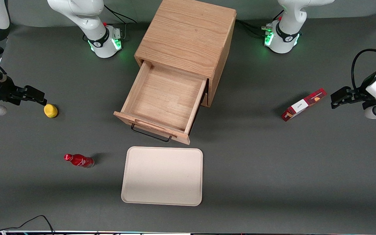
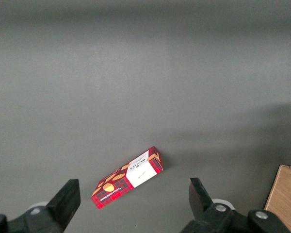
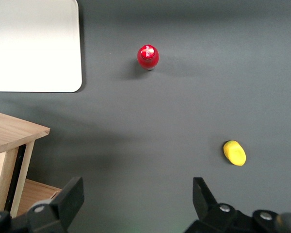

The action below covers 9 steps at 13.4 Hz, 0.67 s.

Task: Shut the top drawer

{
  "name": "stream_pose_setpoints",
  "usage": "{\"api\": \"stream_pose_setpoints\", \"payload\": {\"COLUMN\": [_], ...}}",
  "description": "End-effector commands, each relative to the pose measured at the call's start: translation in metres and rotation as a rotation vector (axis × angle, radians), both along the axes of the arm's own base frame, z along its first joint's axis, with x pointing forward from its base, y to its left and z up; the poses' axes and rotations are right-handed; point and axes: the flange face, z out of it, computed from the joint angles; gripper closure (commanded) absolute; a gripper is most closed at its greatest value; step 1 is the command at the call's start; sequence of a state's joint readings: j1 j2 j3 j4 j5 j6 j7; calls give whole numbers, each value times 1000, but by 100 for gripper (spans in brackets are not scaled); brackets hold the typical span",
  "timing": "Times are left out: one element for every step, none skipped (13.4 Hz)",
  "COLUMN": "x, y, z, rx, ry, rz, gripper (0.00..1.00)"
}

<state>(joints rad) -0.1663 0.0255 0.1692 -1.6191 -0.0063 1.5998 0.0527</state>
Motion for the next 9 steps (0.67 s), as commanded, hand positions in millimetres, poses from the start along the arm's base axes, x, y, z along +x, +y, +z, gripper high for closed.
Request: {"api": "stream_pose_setpoints", "payload": {"x": [5, 5, 5, 5, 6, 6, 7, 7, 7], "y": [-2, 0, -1, -3, -3, -2, -4, -6, -6], "z": [3, 5, 5, 5, 4, 5, 6, 7, 7], "rx": [-5, -4, -8, -2, 1, 2, 4, 7, 7], "ry": [12, 9, 7, 7, 3, 0, -8, -11, -10], "rz": [42, 36, 38, 31, 28, 22, -2, -10, -4], "gripper": [0, 0, 0, 0, 0, 0, 0, 0, 0]}}
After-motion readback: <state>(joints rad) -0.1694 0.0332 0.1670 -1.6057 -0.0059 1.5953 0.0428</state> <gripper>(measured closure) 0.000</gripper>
